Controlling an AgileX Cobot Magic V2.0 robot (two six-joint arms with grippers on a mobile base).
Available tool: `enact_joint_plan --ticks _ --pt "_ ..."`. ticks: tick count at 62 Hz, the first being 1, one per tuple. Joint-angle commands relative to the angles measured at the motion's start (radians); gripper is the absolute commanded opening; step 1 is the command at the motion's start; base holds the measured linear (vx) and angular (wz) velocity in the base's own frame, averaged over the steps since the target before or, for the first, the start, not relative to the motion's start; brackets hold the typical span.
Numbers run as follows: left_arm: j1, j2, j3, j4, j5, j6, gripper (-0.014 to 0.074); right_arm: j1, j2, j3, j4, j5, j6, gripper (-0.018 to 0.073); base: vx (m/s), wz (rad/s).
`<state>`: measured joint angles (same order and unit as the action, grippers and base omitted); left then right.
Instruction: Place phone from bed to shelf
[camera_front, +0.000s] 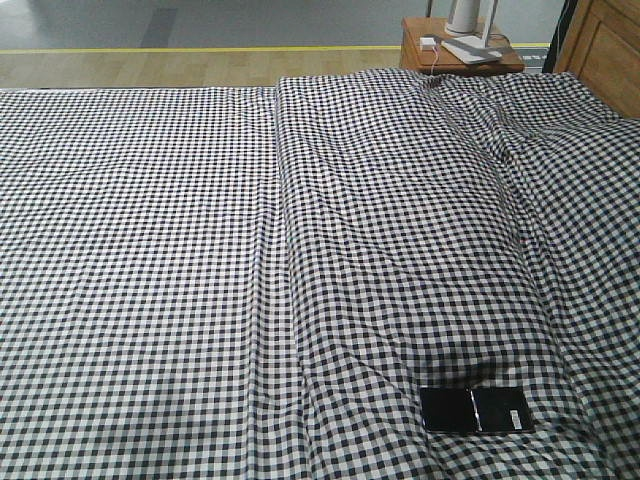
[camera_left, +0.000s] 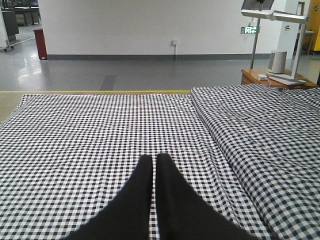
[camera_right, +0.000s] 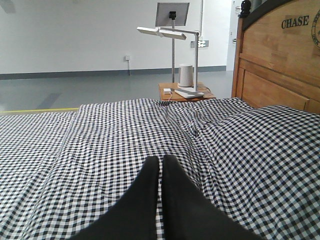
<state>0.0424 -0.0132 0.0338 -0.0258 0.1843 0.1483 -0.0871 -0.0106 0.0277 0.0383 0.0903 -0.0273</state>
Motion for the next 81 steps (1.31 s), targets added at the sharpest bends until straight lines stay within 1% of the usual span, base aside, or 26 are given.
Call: enact_joint_plan --ticks 1,71,81 --pt "-0.004 -0.013 -0.021 -0.009 -0.072 -0.006 0.0001 -0.003 -0.012 0.004 -0.015 -0.074 -0.008 -0.0006 0.00 0.00" --pt "-0.004 -0.013 -0.021 -0.009 -0.072 -0.006 0.0001 -0.003 -0.012 0.004 -0.017 -0.075 -0.011 -0.0006 0.00 0.00" --pt "-0.004 -0.013 -0.021 -0.009 -0.072 -0.006 0.0001 -0.003 -0.012 0.003 -0.016 -0.098 -0.006 -0.0006 0.00 0.00"
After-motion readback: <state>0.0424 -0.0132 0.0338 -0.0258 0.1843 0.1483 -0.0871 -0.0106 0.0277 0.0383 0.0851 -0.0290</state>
